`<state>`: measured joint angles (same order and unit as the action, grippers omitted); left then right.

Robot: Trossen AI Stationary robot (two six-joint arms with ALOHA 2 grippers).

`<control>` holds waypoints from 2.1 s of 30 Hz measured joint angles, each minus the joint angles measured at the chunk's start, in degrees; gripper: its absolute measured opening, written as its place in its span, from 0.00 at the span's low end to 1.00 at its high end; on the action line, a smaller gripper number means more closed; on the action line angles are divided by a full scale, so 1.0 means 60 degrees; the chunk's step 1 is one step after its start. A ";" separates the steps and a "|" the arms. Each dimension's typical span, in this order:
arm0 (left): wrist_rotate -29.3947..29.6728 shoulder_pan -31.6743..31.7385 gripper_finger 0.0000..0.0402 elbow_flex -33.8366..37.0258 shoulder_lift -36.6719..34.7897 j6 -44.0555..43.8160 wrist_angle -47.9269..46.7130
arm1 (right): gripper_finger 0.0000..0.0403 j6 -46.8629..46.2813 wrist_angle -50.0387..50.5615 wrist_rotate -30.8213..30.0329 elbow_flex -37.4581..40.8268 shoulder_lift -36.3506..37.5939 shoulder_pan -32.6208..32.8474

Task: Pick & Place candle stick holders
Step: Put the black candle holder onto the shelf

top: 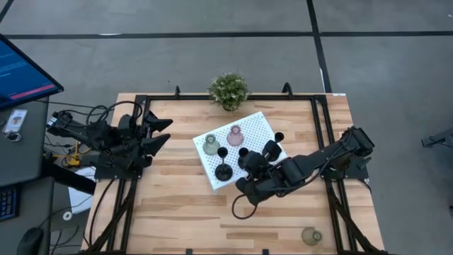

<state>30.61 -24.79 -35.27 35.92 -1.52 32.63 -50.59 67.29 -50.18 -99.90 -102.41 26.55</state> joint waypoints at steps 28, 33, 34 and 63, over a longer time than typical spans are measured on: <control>-0.0002 0.0001 0.68 0.0000 0.0000 0.0000 -0.0001 | 0.17 0.0019 0.0009 0.0147 -0.0004 0.0000 -0.0338; -0.0003 0.0000 0.68 0.0000 0.0001 0.0000 -0.0001 | 0.24 0.0022 0.0007 0.0212 -0.0004 0.0000 -0.0448; -0.0001 0.0003 0.68 0.0000 0.0000 0.0000 -0.0001 | 0.26 0.0018 0.0007 0.0216 -0.0004 0.0000 -0.0444; -0.0004 -0.0001 0.68 0.0000 0.0000 0.0000 0.0003 | 0.66 -0.0076 -0.0008 0.0854 -0.0018 0.0080 -0.0296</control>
<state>30.59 -24.80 -35.27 35.92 -1.52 32.64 -51.05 67.24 -45.06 -100.01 -101.93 24.77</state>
